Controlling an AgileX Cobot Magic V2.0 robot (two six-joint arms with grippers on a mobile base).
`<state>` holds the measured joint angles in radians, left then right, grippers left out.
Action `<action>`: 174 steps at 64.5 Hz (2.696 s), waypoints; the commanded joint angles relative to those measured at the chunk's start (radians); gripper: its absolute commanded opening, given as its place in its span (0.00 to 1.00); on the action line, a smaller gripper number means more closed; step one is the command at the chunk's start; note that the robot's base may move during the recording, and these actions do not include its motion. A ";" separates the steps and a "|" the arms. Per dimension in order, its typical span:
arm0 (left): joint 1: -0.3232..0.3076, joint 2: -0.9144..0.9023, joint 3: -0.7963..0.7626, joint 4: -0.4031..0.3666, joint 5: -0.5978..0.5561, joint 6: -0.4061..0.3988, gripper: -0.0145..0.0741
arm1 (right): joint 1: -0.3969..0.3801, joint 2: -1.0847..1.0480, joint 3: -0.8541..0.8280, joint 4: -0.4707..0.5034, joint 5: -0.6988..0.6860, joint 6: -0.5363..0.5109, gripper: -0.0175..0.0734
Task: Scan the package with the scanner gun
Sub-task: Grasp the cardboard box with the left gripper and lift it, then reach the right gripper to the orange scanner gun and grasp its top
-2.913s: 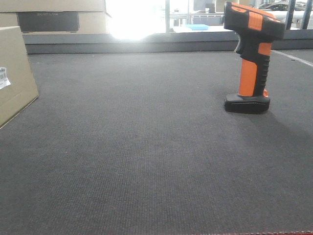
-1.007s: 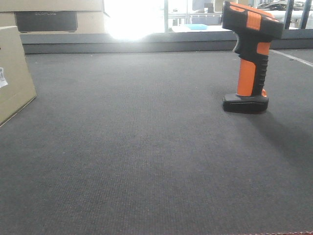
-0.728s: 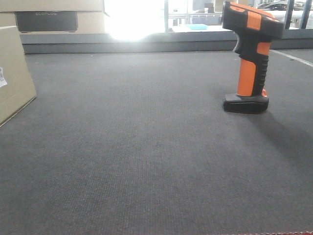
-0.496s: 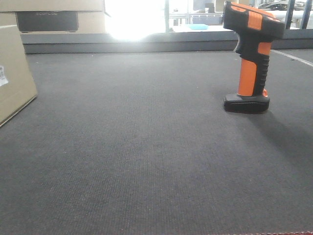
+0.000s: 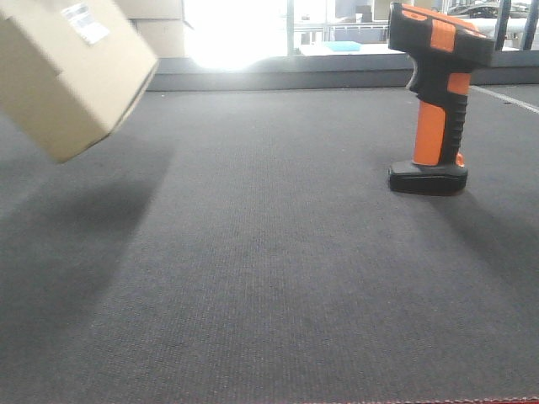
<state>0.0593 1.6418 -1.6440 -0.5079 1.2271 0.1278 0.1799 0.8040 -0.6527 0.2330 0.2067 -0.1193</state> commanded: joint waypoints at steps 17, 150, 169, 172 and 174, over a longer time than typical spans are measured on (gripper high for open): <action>-0.002 -0.013 -0.006 -0.098 -0.006 -0.007 0.04 | 0.003 0.191 0.131 0.062 -0.349 -0.002 0.81; -0.002 -0.013 -0.006 -0.087 -0.006 0.003 0.04 | 0.387 0.706 0.005 0.877 -1.071 -0.451 0.81; -0.002 -0.013 -0.006 -0.087 -0.006 0.003 0.04 | 0.387 0.768 -0.005 0.896 -1.113 -0.447 0.81; -0.002 -0.013 -0.006 -0.087 -0.006 0.003 0.04 | 0.387 0.774 -0.009 0.896 -1.113 -0.437 0.81; -0.002 -0.013 -0.006 -0.085 -0.006 0.003 0.04 | 0.387 0.778 -0.014 0.896 -1.113 -0.430 0.81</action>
<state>0.0593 1.6418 -1.6440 -0.5794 1.2271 0.1275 0.5633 1.5728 -0.6523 1.1424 -0.8818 -0.5653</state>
